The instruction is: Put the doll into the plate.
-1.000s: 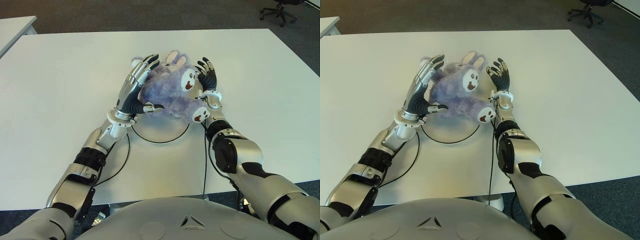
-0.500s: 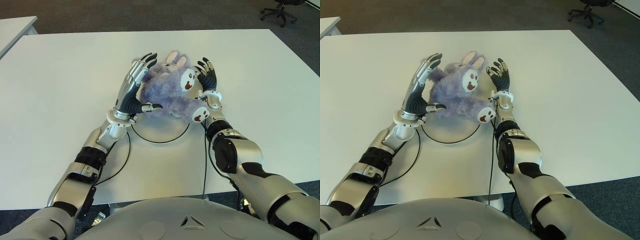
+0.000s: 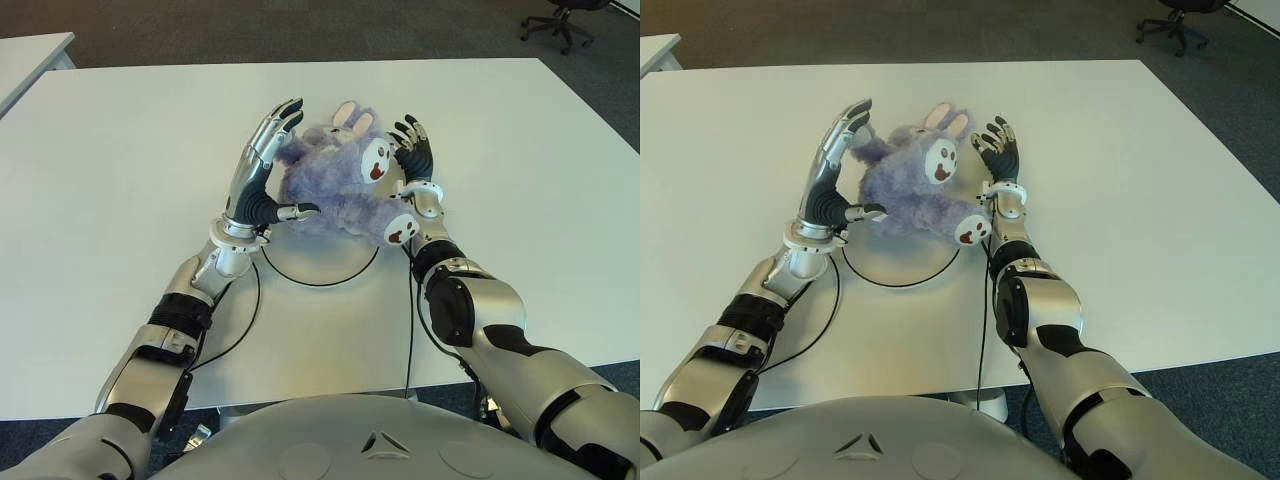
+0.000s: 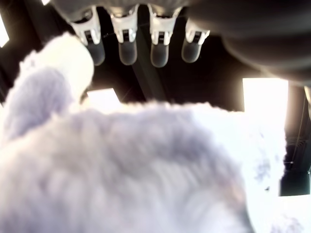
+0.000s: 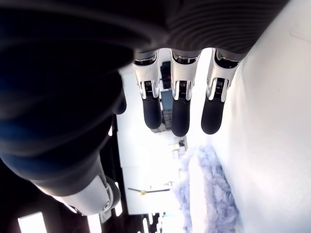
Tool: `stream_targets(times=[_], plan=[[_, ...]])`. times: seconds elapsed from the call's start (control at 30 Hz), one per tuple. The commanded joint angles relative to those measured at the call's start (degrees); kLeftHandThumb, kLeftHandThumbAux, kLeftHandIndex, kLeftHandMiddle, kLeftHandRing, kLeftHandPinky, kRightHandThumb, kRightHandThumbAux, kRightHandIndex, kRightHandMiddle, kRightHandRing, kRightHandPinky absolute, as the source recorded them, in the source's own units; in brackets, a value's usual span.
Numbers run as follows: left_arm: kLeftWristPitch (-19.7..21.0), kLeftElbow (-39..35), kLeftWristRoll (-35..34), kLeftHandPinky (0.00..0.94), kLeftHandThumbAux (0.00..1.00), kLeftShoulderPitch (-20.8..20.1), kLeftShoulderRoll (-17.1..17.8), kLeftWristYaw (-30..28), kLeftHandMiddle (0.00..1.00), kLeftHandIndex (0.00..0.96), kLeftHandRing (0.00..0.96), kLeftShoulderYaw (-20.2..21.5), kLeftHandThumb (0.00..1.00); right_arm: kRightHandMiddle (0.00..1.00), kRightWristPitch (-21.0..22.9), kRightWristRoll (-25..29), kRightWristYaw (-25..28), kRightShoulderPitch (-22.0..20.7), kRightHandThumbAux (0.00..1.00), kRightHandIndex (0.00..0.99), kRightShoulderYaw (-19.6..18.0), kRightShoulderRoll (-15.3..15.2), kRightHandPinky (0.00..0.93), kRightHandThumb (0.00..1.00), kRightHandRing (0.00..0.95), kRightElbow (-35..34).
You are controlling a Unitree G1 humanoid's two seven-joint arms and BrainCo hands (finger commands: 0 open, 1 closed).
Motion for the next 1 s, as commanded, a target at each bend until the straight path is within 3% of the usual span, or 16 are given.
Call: stream_targets(times=[0.03, 0.53, 1.0], plan=[[0.9, 1.3, 1.0, 0.0, 0.292, 0.7, -0.4, 1.2, 0.076, 0.0, 0.04, 0.4, 0.0, 0.17, 4.1, 0.0, 0.0, 7.6, 0.782, 0.103, -0.2, 1.6, 0.245, 0.435, 0.194, 4.9], [1.0, 1.0, -1.2, 0.0, 0.365, 1.2, -0.3, -0.2, 0.073, 0.0, 0.029, 1.1, 0.0, 0.163, 4.1, 0.0, -0.1, 7.6, 0.777, 0.102, 0.0, 1.6, 0.232, 0.421, 0.185, 4.9], [0.8, 0.4, -3.2, 0.0, 0.369, 1.8, -0.3, -1.5, 0.068, 0.0, 0.024, 1.4, 0.0, 0.173, 3.9, -0.2, -0.1, 7.8, 0.777, 0.102, 0.2, 1.5, 0.246, 0.426, 0.196, 4.9]])
